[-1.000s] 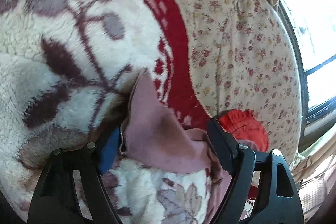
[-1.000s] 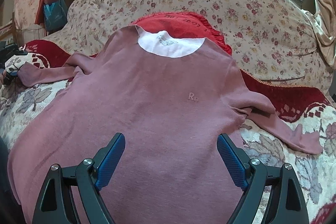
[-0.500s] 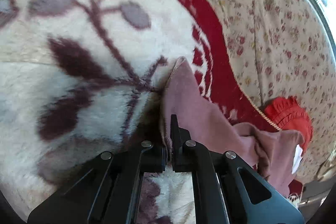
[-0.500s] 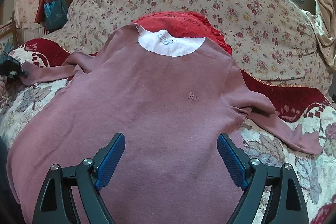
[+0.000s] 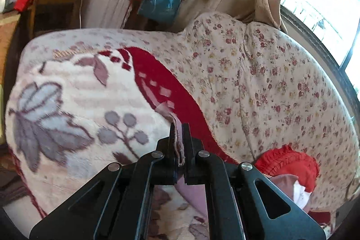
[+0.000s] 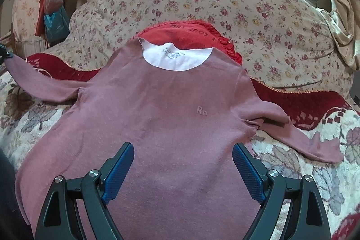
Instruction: Fold small clothes
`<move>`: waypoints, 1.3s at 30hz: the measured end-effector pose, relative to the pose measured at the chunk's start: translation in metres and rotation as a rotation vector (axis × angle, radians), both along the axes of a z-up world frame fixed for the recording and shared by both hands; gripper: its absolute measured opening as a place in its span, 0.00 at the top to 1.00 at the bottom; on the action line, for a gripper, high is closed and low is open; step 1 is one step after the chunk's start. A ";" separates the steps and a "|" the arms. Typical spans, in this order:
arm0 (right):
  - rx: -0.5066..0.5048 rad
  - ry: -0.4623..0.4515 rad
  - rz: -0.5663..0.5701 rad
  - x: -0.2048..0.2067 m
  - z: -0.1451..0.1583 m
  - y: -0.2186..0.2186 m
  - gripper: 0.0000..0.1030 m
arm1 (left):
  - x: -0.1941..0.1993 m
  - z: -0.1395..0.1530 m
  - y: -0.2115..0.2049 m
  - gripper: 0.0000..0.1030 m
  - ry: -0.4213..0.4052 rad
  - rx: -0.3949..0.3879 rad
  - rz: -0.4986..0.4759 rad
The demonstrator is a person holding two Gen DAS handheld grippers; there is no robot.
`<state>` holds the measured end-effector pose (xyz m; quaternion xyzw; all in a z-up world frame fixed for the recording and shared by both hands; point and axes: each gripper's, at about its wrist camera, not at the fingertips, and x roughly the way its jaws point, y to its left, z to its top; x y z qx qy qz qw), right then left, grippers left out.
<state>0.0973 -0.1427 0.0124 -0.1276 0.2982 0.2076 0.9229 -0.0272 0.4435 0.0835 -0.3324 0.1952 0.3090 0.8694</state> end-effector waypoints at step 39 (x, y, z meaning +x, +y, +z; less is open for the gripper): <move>0.473 0.631 0.195 0.128 0.025 0.039 0.42 | 0.142 -0.069 -0.404 0.98 0.010 0.213 -0.979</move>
